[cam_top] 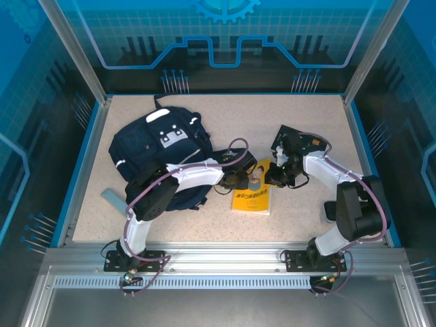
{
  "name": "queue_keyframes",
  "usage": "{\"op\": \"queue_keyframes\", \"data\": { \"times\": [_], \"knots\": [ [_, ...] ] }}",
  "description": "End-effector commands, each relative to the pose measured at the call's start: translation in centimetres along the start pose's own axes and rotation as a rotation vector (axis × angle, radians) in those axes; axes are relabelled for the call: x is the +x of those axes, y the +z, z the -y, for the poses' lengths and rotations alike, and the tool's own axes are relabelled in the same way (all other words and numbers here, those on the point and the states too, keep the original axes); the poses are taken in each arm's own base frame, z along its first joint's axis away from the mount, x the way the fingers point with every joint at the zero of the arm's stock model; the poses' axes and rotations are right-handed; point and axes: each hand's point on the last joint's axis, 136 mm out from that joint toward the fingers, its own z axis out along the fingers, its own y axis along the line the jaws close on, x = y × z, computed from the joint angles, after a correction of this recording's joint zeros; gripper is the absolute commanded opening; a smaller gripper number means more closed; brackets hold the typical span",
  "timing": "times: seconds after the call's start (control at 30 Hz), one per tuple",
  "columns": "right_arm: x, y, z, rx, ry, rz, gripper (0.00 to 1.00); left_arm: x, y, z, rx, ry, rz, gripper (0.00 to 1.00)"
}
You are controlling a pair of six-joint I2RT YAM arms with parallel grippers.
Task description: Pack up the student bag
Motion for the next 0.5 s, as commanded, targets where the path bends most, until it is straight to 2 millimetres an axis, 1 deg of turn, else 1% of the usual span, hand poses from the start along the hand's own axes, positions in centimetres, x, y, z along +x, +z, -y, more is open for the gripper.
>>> {"op": "queue_keyframes", "data": {
  "times": [0.0, 0.03, 0.07, 0.1, 0.2, 0.23, 0.33, 0.4, 0.47],
  "knots": [
    [0.6, 0.4, -1.5, -0.07, -0.014, -0.026, 0.04, 1.4, -0.3, 0.5, 0.028, 0.048, -0.03, 0.35],
    [0.5, 0.1, -1.5, -0.073, -0.02, -0.014, 0.01, 1.0, -1.1, 0.6, 0.032, 0.057, -0.013, 0.37],
    [0.3, -0.1, -1.6, -0.08, -0.026, -0.004, 0.0, 0.6, -1.7, 0.7, 0.039, 0.061, 0.0, 0.4],
    [0.1, -0.5, -1.9, -0.093, -0.039, 0.01, 0.0, 0.1, -2.5, 0.7, 0.05, 0.061, 0.017, 0.45],
    [-0.3, -1.8, -3.1, -0.141, -0.104, 0.043, 0.0, -1.0, -4.9, 0.7, 0.102, 0.023, 0.047, 0.67],
    [-0.5, -2.4, -3.6, -0.163, -0.129, 0.055, 0.0, -1.4, -5.7, 0.6, 0.125, 0.005, 0.059, 0.72],
    [-0.4, -4.1, -6.0, -0.262, -0.21, 0.073, 0.0, -1.8, -7.6, 0.3, 0.202, -0.035, 0.071, 0.82],
    [-0.4, -5.3, -7.6, -0.332, -0.255, 0.085, 0.0, -1.9, -8.5, -0.4, 0.242, -0.07, 0.074, 0.88],
    [-0.3, -6.6, -9.1, -0.4, -0.287, 0.101, 0.0, -2.1, -9.5, -0.7, 0.317, -0.105, 0.072, 0.91]
  ]
}}
